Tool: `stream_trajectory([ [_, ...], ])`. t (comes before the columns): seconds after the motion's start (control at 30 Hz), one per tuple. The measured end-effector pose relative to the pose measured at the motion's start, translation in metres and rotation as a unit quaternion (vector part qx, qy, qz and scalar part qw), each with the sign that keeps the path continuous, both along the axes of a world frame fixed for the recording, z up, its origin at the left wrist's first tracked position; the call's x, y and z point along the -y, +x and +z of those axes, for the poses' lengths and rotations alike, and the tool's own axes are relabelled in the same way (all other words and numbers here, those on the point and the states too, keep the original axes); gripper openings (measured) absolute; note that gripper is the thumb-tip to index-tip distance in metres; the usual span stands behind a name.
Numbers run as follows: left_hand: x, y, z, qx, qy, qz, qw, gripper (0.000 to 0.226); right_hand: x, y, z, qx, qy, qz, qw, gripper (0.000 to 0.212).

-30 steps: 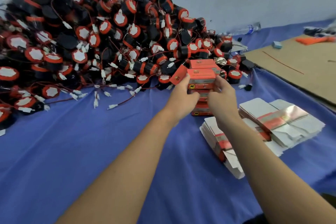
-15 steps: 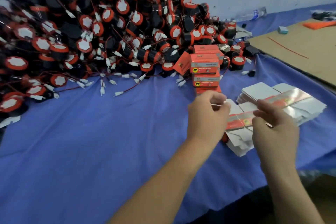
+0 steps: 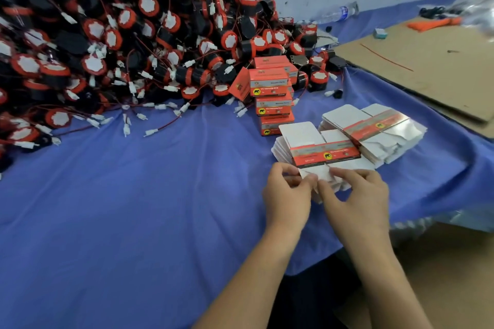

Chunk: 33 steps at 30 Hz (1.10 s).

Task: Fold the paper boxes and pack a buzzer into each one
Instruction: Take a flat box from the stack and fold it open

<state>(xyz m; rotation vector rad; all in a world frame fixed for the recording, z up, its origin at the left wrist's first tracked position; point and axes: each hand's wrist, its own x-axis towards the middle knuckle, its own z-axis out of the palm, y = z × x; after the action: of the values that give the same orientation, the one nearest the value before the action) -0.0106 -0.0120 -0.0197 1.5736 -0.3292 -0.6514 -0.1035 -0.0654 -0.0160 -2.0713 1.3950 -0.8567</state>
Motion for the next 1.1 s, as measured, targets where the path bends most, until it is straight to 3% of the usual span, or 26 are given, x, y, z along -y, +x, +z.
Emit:
stream_trajectory([
  [0.1, -0.003, 0.000, 0.001, -0.069, -0.065, 0.010, 0.995, 0.016, -0.003, 0.000, 0.003, 0.007, -0.012, -0.006, 1.000, 0.038],
  [0.23, -0.016, 0.000, 0.009, -0.091, -0.136, 0.004, 0.987, 0.017, -0.008, 0.002, 0.009, 0.038, -0.048, 0.004, 0.998, 0.033],
  [0.37, -0.042, 0.003, 0.015, 0.015, -0.128, 0.008, 0.992, 0.041, -0.026, 0.008, 0.018, 0.109, -0.038, 0.035, 0.993, 0.032],
  [0.53, -0.092, 0.020, 0.019, 0.156, -0.066, 0.104, 0.980, 0.052, -0.079, 0.034, 0.024, 0.134, -0.097, 0.091, 0.982, 0.032],
  [0.63, -0.135, 0.035, 0.019, 0.132, -0.063, 0.121, 0.982, 0.050, -0.109, 0.047, 0.024, 0.139, -0.091, 0.151, 0.975, 0.031],
  [0.73, -0.185, 0.047, 0.020, 0.093, -0.091, 0.129, 0.983, 0.038, -0.128, 0.057, 0.022, 0.189, -0.007, 0.242, 0.952, 0.034],
  [0.87, -0.247, 0.054, 0.014, 0.035, -0.091, 0.146, 0.984, 0.045, -0.137, 0.078, 0.011, 0.124, 0.096, 0.366, 0.917, 0.071],
  [0.97, -0.282, 0.056, 0.007, 0.048, -0.065, 0.151, 0.985, 0.049, -0.153, 0.095, 0.005, 0.077, 0.178, 0.414, 0.889, 0.078],
  [1.1, -0.310, 0.061, -0.005, 0.152, 0.045, 0.153, 0.975, 0.060, -0.175, 0.105, -0.007, 0.009, 0.113, 0.431, 0.895, 0.090],
])
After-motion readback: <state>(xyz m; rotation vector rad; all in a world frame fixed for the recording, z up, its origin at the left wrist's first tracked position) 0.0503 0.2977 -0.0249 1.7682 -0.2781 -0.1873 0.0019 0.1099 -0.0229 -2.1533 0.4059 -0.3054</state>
